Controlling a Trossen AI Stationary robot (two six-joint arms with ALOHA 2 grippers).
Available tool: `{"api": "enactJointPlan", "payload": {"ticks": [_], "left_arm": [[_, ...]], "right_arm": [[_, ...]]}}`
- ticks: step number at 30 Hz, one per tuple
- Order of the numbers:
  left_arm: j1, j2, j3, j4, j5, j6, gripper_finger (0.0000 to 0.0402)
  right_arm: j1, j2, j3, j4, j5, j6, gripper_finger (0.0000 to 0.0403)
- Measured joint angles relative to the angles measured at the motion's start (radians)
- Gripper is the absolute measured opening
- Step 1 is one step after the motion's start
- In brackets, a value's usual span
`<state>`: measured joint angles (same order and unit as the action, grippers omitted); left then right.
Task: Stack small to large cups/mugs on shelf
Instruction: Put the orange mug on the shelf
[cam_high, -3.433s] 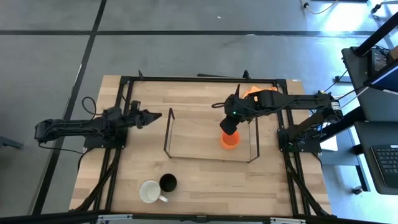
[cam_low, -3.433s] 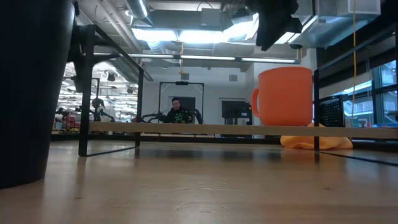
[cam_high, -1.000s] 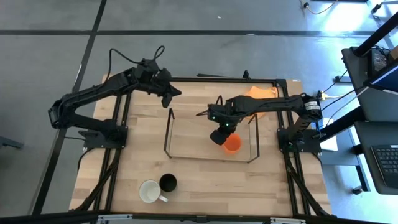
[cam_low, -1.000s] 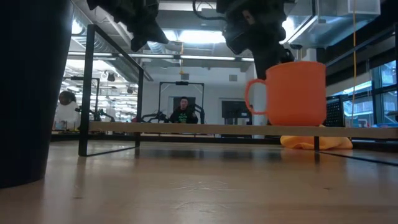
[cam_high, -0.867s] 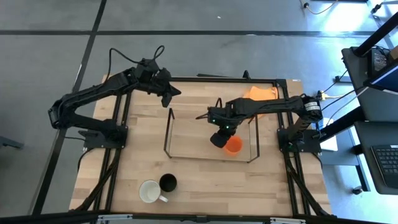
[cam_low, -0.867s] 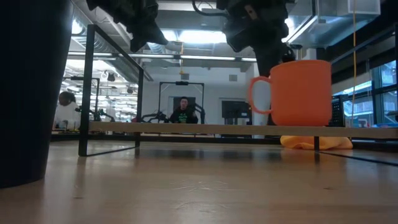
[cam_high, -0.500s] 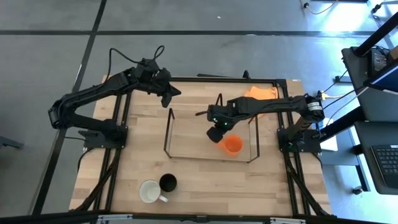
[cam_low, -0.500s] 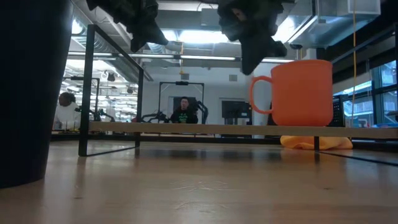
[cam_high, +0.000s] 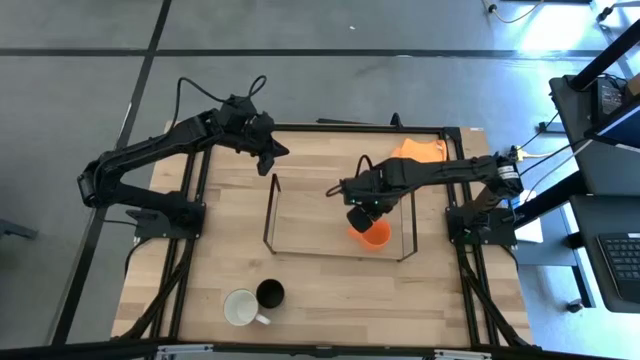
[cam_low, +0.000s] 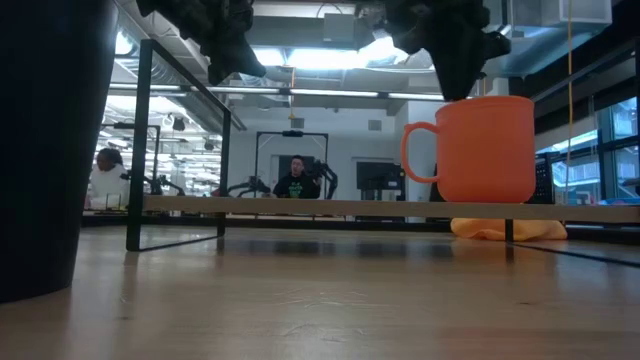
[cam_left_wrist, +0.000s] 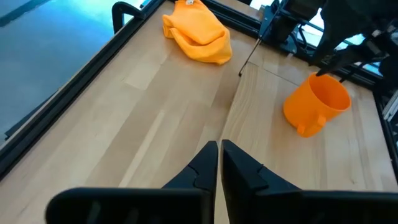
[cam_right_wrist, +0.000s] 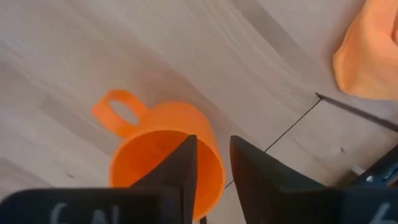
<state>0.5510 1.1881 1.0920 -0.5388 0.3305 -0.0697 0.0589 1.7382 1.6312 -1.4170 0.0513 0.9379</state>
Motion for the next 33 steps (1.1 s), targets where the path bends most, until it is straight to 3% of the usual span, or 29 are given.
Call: {"api": "enactJointPlan", "payload": {"ticks": [11,33], "left_arm": [[0.000,0.000,0.000,0.000,0.000,0.024,0.0028],[0.000,0.000,0.000,0.000,-0.001,0.024,0.0005]], "right_arm": [[0.037,0.001,-0.069,-0.007,0.009,-0.053,0.0119],[0.066,0.001,-0.100,-0.003,0.000,-0.015,0.0118]]}}
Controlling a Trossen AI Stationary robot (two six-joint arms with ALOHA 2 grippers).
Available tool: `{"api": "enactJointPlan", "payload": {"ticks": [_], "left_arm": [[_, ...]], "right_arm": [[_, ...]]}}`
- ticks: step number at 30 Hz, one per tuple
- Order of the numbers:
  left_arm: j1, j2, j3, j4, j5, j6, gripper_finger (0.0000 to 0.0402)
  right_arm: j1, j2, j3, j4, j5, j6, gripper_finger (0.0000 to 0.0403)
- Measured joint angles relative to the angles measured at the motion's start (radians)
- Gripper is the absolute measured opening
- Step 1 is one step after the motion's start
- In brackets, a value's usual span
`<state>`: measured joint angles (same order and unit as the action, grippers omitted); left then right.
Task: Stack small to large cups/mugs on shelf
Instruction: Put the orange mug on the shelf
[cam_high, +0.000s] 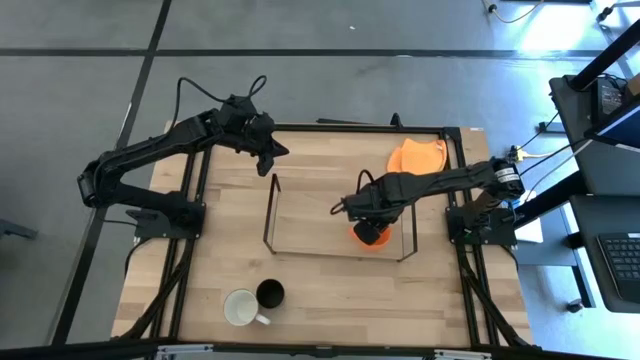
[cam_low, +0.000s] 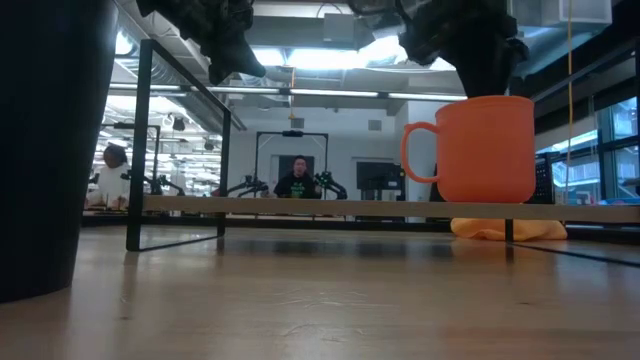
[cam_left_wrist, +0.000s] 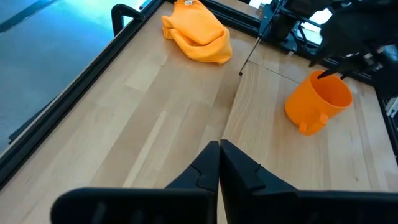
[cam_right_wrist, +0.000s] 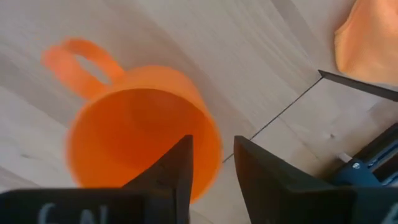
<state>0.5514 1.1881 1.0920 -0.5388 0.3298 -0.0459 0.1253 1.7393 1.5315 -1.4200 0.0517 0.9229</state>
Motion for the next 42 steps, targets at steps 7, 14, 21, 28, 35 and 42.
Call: {"api": "enactJointPlan", "payload": {"ticks": [7,14,21,28,35,42], "left_arm": [[0.000,0.000,0.000,0.000,0.000,-0.005,0.0020],[0.000,0.000,0.000,0.000,-0.010,-0.022,0.0021],[0.000,0.000,0.000,0.000,-0.045,-0.029,0.0003],[0.000,0.000,0.000,0.000,-0.065,-0.057,0.0010],[0.000,0.000,0.000,0.000,-0.105,-0.086,0.0023],[0.000,0.000,0.000,0.000,-0.108,-0.129,0.0021]], "right_arm": [[0.000,0.000,-0.072,0.063,0.000,-0.047,0.0118],[-0.016,0.000,-0.078,0.099,0.003,-0.159,0.0076],[-0.040,-0.005,-0.075,0.119,0.048,-0.384,0.0015],[-0.070,-0.003,-0.077,0.171,0.050,-0.594,0.0016],[-0.078,-0.003,-0.076,0.176,0.050,-0.905,0.0017],[-0.077,-0.003,-0.076,0.176,0.052,-1.131,0.0013]]}}
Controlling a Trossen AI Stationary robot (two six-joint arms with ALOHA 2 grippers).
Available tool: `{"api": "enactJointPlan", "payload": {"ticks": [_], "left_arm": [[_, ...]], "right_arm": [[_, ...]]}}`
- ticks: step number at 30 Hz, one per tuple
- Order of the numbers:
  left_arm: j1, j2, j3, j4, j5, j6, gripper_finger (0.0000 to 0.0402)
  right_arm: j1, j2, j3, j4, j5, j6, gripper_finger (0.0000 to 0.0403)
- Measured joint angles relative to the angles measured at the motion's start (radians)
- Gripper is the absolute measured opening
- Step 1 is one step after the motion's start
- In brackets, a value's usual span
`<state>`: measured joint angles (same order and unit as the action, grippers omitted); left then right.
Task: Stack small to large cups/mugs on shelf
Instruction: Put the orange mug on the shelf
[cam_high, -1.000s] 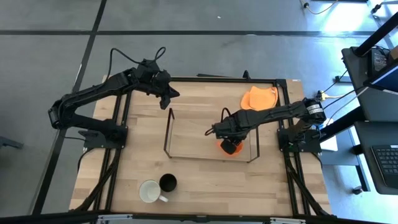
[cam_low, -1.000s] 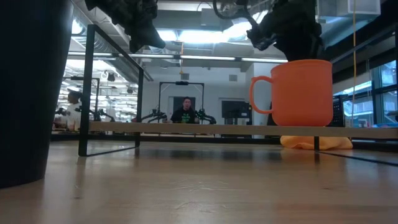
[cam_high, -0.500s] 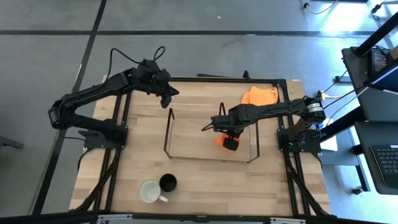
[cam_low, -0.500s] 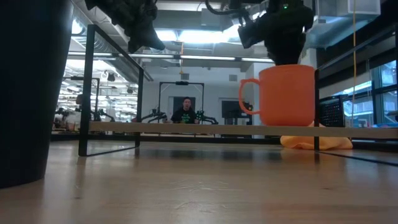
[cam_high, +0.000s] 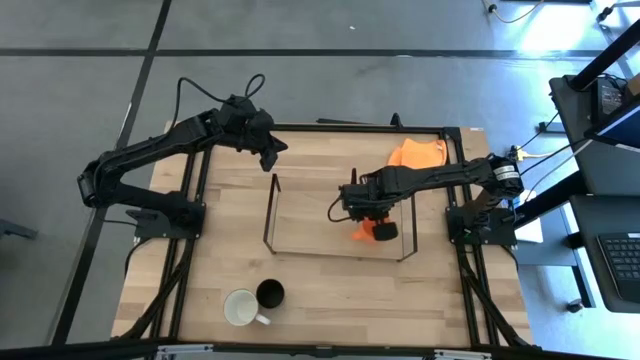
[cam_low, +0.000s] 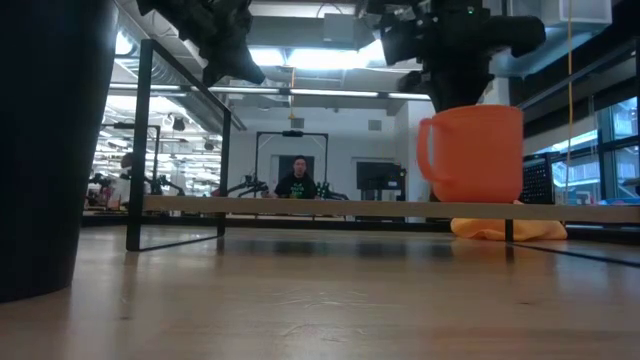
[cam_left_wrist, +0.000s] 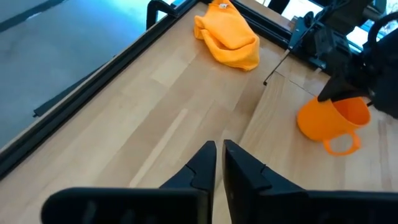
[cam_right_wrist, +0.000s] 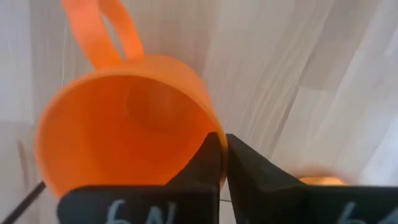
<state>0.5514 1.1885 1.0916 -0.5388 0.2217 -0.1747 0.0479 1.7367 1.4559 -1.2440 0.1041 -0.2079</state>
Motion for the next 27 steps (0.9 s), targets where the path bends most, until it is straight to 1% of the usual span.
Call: {"api": "enactJointPlan", "payload": {"ticks": [7,11,14,21,27], "left_arm": [[0.000,0.000,0.000,0.000,-0.001,-0.010,0.0005],[0.000,0.000,0.000,0.000,-0.001,-0.011,0.0001],[0.000,0.000,0.000,0.000,-0.002,-0.028,0.0006],[0.000,0.000,0.000,0.001,-0.027,-0.028,0.0025],[0.000,0.000,0.000,0.001,-0.028,-0.027,0.0036]], "right_arm": [[0.012,0.003,-0.002,0.018,-0.006,-0.067,0.0034],[0.018,0.003,-0.001,0.017,-0.014,-0.015,0.0036],[0.017,0.004,0.020,0.018,-0.015,0.047,0.0038],[0.018,0.004,0.102,0.021,-0.019,0.050,0.0039],[0.017,0.004,0.113,0.010,-0.037,0.069,0.0039]]}}
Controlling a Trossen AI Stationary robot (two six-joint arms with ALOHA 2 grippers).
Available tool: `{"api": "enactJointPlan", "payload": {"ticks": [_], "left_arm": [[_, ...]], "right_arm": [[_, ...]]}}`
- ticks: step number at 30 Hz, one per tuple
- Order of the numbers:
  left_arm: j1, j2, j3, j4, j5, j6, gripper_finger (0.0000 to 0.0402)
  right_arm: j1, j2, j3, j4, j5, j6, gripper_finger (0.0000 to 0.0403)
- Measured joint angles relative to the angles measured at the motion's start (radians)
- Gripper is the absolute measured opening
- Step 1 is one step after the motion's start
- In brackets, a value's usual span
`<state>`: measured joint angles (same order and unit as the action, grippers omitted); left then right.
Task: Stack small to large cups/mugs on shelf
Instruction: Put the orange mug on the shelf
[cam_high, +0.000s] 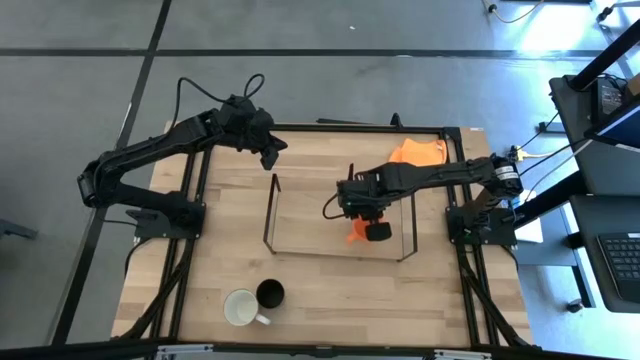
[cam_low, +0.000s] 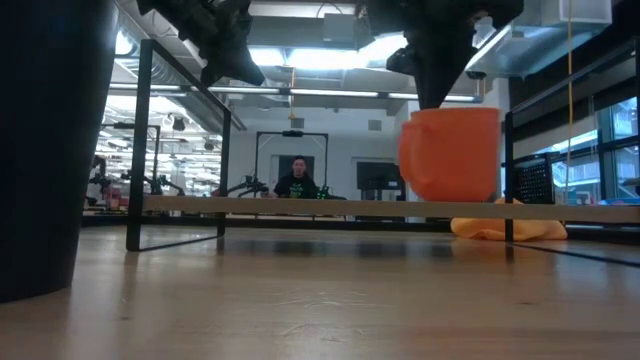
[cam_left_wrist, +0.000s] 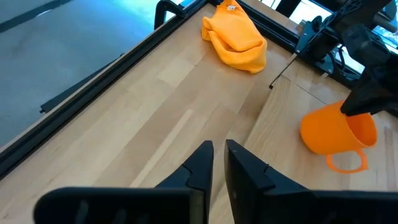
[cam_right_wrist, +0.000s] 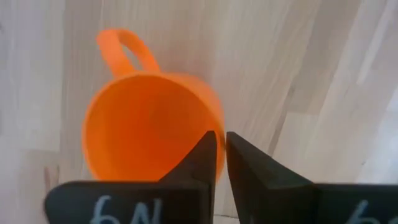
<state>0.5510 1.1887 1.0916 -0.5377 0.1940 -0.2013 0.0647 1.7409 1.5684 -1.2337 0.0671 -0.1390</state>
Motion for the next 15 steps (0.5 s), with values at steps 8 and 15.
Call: {"api": "enactJointPlan", "payload": {"ticks": [8,15], "left_arm": [[0.000,0.000,0.000,0.000,0.000,0.001,0.0034],[-0.004,0.000,0.000,0.000,0.000,0.022,0.0042]], "right_arm": [[0.000,0.006,-0.020,0.045,-0.026,0.076,0.0040],[0.000,0.006,0.005,0.028,0.001,0.193,0.0040]]}}
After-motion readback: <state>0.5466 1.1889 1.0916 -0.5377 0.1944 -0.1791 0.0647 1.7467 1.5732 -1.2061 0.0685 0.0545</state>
